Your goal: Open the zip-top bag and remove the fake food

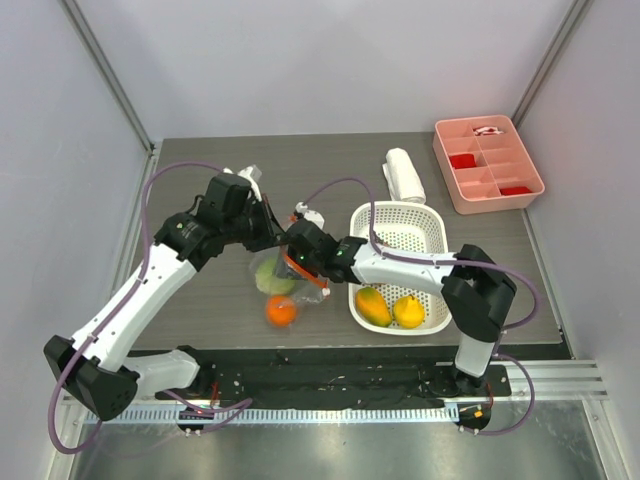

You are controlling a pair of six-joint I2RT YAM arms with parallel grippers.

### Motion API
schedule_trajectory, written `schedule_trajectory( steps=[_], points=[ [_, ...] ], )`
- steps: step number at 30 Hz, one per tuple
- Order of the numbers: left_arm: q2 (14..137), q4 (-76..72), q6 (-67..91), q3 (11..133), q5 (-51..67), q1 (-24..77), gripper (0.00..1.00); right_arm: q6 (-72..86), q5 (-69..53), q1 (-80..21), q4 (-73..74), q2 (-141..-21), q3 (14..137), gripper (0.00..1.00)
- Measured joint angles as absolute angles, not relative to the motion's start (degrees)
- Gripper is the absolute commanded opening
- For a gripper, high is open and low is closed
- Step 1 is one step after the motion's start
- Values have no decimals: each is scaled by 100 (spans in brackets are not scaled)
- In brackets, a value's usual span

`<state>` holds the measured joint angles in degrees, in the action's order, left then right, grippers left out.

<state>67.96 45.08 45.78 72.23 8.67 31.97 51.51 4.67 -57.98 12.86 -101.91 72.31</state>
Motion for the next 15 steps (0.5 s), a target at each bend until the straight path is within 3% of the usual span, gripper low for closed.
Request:
schedule_trajectory(
  steps=[3, 4, 5, 15],
  points=[
    [6796, 4536, 4473, 7223, 893, 3201, 0, 4958, 611, -5802, 1551, -10243, 7249, 71],
    [6796, 4543, 4447, 7223, 906, 3201, 0, 4880, 615, -5802, 1636, -10248, 7275, 83],
    [6794, 4554, 4423, 7220, 910, 3194, 0, 4818, 615, -5802, 1660, -10256, 7295, 86],
    [6528, 4788, 4292, 6884, 814, 3061, 0, 4062, 161, -5885, 709, -10991, 7389, 92]
  ],
)
